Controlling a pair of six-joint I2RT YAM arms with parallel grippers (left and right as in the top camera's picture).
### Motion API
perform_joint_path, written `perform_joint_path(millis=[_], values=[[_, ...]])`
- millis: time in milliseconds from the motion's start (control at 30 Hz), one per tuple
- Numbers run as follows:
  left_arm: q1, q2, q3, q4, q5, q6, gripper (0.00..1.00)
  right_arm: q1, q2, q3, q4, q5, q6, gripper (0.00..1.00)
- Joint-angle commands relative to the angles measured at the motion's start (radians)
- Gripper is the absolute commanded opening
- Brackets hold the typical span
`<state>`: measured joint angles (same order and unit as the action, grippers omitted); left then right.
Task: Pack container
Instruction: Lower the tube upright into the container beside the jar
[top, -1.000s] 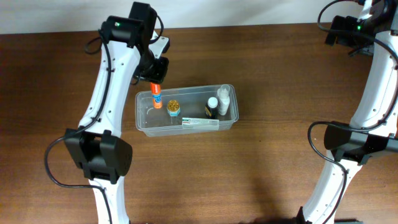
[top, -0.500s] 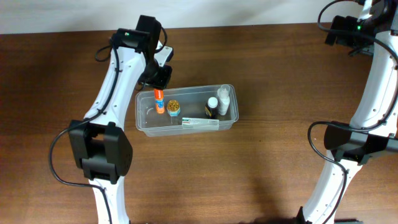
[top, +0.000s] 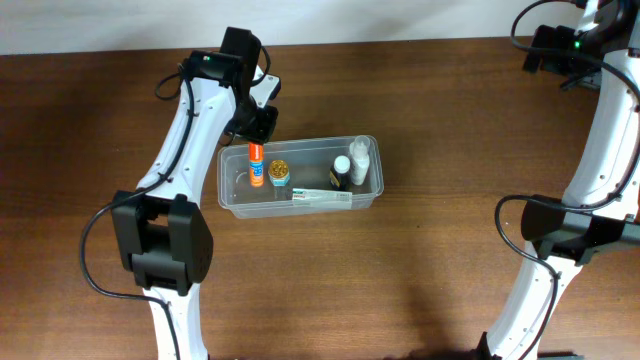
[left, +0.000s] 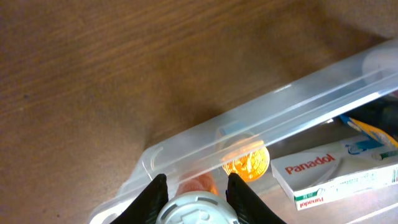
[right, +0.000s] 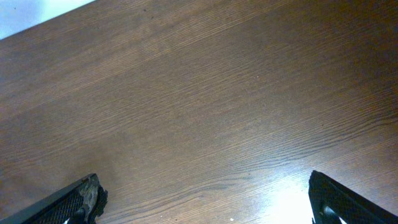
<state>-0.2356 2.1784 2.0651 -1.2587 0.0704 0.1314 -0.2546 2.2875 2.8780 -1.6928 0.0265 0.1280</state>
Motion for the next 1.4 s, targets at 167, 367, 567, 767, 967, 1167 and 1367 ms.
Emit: perform_joint_path(millis=[167,367,567,767,967,1167,1367], values=[[0.0,-0.032,-0.003,0.05,-0.014,0.024,0.26,-0.001,-0.024,0.016,-0.006,0.009,0.005,0.98],[0.0,-0.032,-0.003,0.046,-0.013,0.024,0.26,-0.001,-0.024,0.016,-0.006,0.009,0.004,0.98],[-0.007,-0.032,-0.003,-0.003,-0.009,0.023,0.27,-0.001,-0.024,0.016,-0.006,0.009,0.005,0.98],[-0.009,-0.032,-0.003,-0.021,-0.007,0.024,0.27,-0.001,-0.024,0.016,-0.006,0.009,0.005,0.98],[-0.009,-0.032,-0.003,-0.008,-0.007,0.024,0.27,-0.001,-0.024,0.016,-0.006,0.009,0.004,0.98],[-0.009,-0.032,-0.003,0.017,-0.007,0.024,0.27,-0.001,-0.024,0.016,-0.006,0.009,0.004,0.98],[-0.009,-0.032,-0.003,0.019,-0.007,0.024,0.27,-0.001,-0.024,0.016,-0.006,0.009,0.005,0.98]])
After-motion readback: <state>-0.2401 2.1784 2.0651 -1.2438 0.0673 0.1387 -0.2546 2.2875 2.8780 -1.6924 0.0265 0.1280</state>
